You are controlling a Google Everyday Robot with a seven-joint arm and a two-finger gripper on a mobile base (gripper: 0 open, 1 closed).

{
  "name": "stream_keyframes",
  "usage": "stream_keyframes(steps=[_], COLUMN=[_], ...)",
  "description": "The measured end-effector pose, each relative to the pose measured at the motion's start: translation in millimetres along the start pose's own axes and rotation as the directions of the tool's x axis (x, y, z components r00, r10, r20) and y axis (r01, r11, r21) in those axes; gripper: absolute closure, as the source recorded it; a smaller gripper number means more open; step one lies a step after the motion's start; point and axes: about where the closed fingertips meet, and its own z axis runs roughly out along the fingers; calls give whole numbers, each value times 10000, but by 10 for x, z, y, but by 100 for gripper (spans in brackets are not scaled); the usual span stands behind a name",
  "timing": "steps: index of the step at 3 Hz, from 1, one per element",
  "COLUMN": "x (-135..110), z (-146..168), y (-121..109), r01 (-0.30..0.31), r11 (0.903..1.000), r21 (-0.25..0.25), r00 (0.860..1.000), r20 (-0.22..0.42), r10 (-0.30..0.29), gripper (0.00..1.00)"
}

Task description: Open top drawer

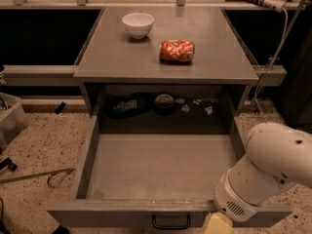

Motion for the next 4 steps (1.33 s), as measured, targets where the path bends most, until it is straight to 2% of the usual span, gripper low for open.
stream_keyframes(steps=[1,4], x=[-1,328], z=[-2,54], y=[2,340], r01=[4,-873], r11=[10000,9954], r21=[6,-385], r00=[10000,9953], r20=[5,390], r10=[-4,888], gripper=[0,0])
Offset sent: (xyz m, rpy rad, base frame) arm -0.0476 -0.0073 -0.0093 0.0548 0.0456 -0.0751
